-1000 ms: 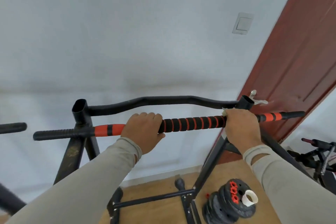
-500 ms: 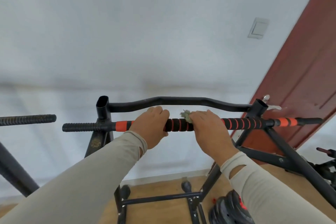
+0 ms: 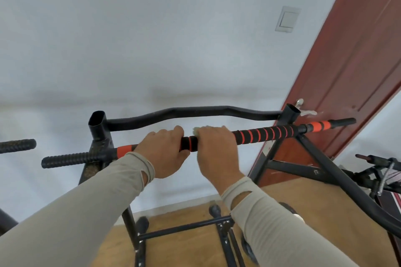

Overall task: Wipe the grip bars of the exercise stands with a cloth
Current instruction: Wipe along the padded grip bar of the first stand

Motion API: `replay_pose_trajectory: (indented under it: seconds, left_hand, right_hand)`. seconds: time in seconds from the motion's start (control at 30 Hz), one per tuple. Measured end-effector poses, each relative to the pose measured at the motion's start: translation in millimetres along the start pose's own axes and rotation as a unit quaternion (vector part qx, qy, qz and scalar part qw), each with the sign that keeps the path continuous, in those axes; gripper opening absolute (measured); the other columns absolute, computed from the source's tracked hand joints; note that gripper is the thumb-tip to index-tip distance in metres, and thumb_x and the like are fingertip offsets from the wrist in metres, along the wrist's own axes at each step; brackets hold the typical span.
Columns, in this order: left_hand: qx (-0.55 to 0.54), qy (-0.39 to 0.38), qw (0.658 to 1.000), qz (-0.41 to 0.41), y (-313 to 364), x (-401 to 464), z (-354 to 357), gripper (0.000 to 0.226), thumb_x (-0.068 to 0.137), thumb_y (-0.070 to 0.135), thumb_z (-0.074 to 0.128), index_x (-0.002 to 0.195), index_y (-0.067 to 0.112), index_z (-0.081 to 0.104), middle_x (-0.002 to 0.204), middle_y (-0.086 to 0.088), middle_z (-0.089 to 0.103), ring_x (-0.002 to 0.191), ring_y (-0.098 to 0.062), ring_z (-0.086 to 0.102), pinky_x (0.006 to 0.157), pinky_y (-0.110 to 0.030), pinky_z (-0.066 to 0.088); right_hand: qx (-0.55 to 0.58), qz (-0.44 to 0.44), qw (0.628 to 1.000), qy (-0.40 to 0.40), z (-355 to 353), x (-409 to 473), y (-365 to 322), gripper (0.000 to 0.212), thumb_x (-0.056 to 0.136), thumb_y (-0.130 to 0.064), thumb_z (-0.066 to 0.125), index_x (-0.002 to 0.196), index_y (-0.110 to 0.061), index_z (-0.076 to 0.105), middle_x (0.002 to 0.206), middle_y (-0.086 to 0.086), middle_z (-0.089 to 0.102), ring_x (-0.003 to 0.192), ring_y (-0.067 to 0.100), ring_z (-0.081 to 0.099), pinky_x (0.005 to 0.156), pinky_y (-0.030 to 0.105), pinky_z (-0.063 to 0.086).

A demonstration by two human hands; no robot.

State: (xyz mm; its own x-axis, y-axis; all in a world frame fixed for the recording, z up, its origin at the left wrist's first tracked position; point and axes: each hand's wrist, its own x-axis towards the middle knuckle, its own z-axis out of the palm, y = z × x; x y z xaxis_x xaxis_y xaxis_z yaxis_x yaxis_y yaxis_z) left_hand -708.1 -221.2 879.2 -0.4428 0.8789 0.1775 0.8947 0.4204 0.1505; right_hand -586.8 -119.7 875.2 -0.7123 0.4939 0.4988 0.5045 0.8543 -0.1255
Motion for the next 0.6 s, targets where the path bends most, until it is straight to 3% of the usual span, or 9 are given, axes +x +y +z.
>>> replay_pose_trajectory:
  seconds: [0.07, 0.13, 0.2, 0.27, 0.4, 0.5, 0.6]
  left_hand:
    - [0.058, 0.04, 0.997, 0.024, -1.4, -0.7, 12.0, 0.037, 0.09, 0.039, 0.059, 0.121, 0.025, 0.046, 0.108, 0.005, 0.06, 0.095, -0.017, 0.059, 0.092, -0.035, 0.049]
    - [0.068, 0.069, 0.995, 0.019, -5.4, 1.2, 19.6, 0.037, 0.089, 0.035, 0.063, 0.121, 0.025, 0.049, 0.112, 0.005, 0.059, 0.099, -0.018, 0.058, 0.094, -0.034, 0.049]
    - [0.042, 0.099, 0.994, 0.018, -7.7, 3.4, 20.4, 0.026, 0.088, 0.031, 0.066, 0.109, 0.024, 0.051, 0.098, 0.005, 0.059, 0.085, -0.017, 0.059, 0.082, -0.032, 0.052]
    - [0.027, 0.112, 0.993, 0.011, -8.0, 4.5, 18.4, 0.023, 0.086, 0.032, 0.067, 0.096, 0.027, 0.046, 0.082, 0.008, 0.053, 0.07, -0.013, 0.054, 0.068, -0.028, 0.05]
    - [0.014, 0.081, 0.997, 0.0, -11.1, 5.6, 11.7, 0.033, 0.082, 0.04, 0.068, 0.097, 0.03, 0.04, 0.073, 0.012, 0.052, 0.06, -0.008, 0.054, 0.062, -0.025, 0.051]
    - [0.017, 0.036, 0.999, -0.003, -11.7, 9.7, 5.1, 0.037, 0.082, 0.049, 0.066, 0.099, 0.031, 0.04, 0.072, 0.011, 0.055, 0.06, -0.007, 0.057, 0.066, -0.026, 0.056]
    - [0.008, -0.009, 1.0, -0.012, -12.8, 15.7, 0.1, 0.033, 0.082, 0.051, 0.064, 0.096, 0.033, 0.041, 0.071, 0.01, 0.059, 0.06, -0.008, 0.059, 0.065, -0.024, 0.055]
  right_hand:
    - [0.066, -0.02, 0.997, 0.031, 12.0, -8.8, -29.4, 0.004, 0.088, -0.017, 0.066, 0.09, -0.021, 0.066, 0.078, -0.005, 0.064, 0.077, 0.017, 0.061, 0.09, 0.039, 0.054]
    - [0.085, -0.046, 0.994, 0.049, 17.4, -9.5, -27.3, 0.006, 0.09, -0.019, 0.067, 0.096, -0.018, 0.067, 0.089, 0.0, 0.072, 0.088, 0.021, 0.068, 0.098, 0.042, 0.055]
    - [0.027, -0.103, 0.993, 0.045, 13.5, -7.4, -0.9, 0.015, 0.09, -0.015, 0.065, 0.105, -0.018, 0.068, 0.1, 0.0, 0.075, 0.099, 0.021, 0.069, 0.11, 0.047, 0.047]
    - [-0.025, -0.109, 0.993, 0.027, 2.5, -4.0, 34.2, 0.023, 0.086, -0.011, 0.069, 0.108, -0.018, 0.068, 0.102, -0.002, 0.075, 0.095, 0.019, 0.069, 0.11, 0.045, 0.047]
    - [-0.132, 0.023, 0.99, -0.036, -19.7, 1.8, 125.7, 0.03, 0.083, -0.002, 0.064, 0.108, -0.02, 0.068, 0.092, -0.002, 0.073, 0.081, 0.021, 0.066, 0.082, 0.035, 0.055]
    - [-0.171, 0.133, 0.976, -0.021, -33.7, -0.3, 195.9, 0.032, 0.084, -0.002, 0.059, 0.11, -0.018, 0.069, 0.092, 0.003, 0.075, 0.082, 0.028, 0.07, 0.076, 0.04, 0.059]
    - [-0.142, 0.19, 0.971, 0.004, -33.5, 4.0, 213.3, 0.03, 0.087, -0.002, 0.056, 0.11, -0.017, 0.069, 0.099, 0.003, 0.075, 0.087, 0.028, 0.071, 0.074, 0.039, 0.06]
